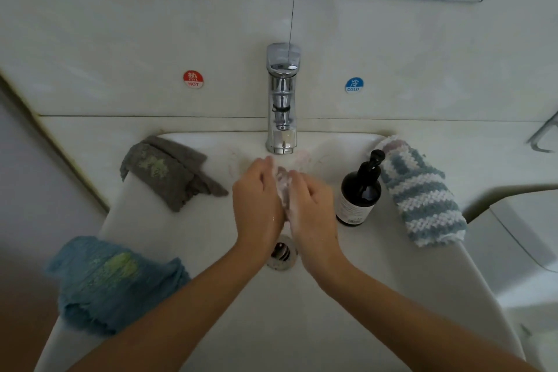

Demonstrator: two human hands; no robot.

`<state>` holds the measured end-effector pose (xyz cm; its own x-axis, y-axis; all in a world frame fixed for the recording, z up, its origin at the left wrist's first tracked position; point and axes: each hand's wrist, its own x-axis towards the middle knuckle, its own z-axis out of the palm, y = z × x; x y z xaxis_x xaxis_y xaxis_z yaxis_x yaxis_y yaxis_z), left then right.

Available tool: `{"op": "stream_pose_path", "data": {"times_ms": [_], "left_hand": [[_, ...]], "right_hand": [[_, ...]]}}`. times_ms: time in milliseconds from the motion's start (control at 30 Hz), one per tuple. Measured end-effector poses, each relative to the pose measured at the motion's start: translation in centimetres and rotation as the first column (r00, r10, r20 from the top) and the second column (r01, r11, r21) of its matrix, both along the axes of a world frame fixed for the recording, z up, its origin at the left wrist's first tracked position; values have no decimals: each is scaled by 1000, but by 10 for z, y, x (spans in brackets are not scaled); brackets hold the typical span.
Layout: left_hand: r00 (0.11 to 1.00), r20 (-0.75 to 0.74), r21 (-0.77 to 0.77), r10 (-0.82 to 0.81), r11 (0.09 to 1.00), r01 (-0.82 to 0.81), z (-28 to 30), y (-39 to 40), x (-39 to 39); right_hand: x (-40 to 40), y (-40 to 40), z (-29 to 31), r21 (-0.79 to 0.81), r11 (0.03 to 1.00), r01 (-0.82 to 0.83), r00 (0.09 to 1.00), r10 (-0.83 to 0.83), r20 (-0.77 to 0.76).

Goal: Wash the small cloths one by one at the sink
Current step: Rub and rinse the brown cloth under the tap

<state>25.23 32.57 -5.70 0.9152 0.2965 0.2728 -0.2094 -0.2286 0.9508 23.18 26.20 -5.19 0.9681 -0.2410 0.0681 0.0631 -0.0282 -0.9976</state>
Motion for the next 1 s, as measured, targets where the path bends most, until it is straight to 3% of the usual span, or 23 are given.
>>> {"op": "stream_pose_path", "data": {"times_ms": [100, 200, 300, 467, 633, 767, 900, 1000], "left_hand": [[999, -19, 65, -33, 997, 34, -9, 9, -4], [994, 43, 128, -104, 987, 98, -10, -1, -24], [988, 47, 92, -144, 986, 139, -4, -7, -22], [998, 13, -3, -67, 998, 67, 1, 11, 0], [986, 90, 95, -139, 987, 130, 1, -3, -23], [969, -157, -42, -188, 982, 184, 3, 11, 4], [926, -235, 134, -296, 934, 332, 17, 31, 16], [827, -336, 147, -451, 842, 519, 34, 51, 19]], "right_hand": [[2, 1, 0, 3, 998, -62, 997, 62, -35], [18, -8, 3, 84, 996, 24, 995, -16, -100], [14, -14, 2, 68, 997, 40, 997, -36, -69], [4, -2, 5, 21, 998, -55, 998, 55, 28], [12, -8, 1, 92, 994, 58, 998, -55, -33], [-3, -2, 1, -1, 998, -65, 998, 65, -24], [0, -7, 26, 109, 984, -140, 988, 146, -43], [-1, -18, 35, 144, 978, -153, 983, 165, -77]]}}
